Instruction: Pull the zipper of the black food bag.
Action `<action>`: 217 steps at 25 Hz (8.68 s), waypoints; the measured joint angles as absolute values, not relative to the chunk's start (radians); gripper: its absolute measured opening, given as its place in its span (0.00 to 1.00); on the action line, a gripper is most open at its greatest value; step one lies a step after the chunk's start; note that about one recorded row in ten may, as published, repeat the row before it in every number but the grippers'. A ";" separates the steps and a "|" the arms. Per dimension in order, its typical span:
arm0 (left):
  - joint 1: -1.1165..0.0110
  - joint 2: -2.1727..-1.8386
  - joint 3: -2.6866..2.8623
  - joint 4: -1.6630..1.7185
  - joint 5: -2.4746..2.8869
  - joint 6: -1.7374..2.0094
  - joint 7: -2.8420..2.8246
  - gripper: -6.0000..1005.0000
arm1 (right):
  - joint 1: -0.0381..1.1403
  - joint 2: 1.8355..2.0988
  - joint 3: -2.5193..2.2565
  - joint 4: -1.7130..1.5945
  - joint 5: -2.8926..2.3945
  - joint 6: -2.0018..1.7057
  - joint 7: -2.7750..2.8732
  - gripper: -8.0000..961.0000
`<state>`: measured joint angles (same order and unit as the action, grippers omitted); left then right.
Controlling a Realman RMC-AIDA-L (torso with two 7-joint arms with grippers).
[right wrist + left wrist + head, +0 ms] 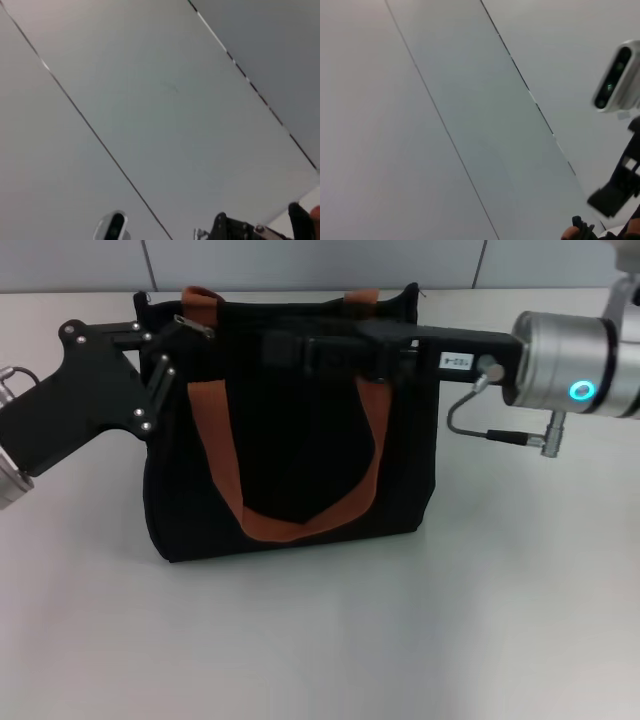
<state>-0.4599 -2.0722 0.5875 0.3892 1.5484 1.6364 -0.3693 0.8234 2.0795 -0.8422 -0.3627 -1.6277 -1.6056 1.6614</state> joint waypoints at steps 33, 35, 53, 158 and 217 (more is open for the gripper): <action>-0.441 -2.017 0.587 0.505 1.779 1.502 -1.077 0.37 | 0.735 2.083 -0.886 -0.448 -1.617 -1.631 1.613 0.82; -0.442 -2.019 0.586 0.522 1.784 1.499 -1.080 0.45 | 0.733 2.083 -0.886 -0.449 -1.617 -1.639 1.613 0.82; -0.435 -2.034 0.538 0.559 1.734 1.636 -1.069 0.17 | 0.753 2.084 -0.896 -0.448 -1.606 -1.643 1.652 0.82; -0.498 -2.058 0.532 0.552 1.693 1.626 -1.049 0.03 | 1.107 2.086 -1.186 -0.647 -1.953 -1.257 2.283 0.34; -0.493 -2.055 0.532 0.551 1.667 1.643 -1.051 0.03 | 1.128 2.089 -1.230 -0.640 -1.921 -1.198 2.270 0.17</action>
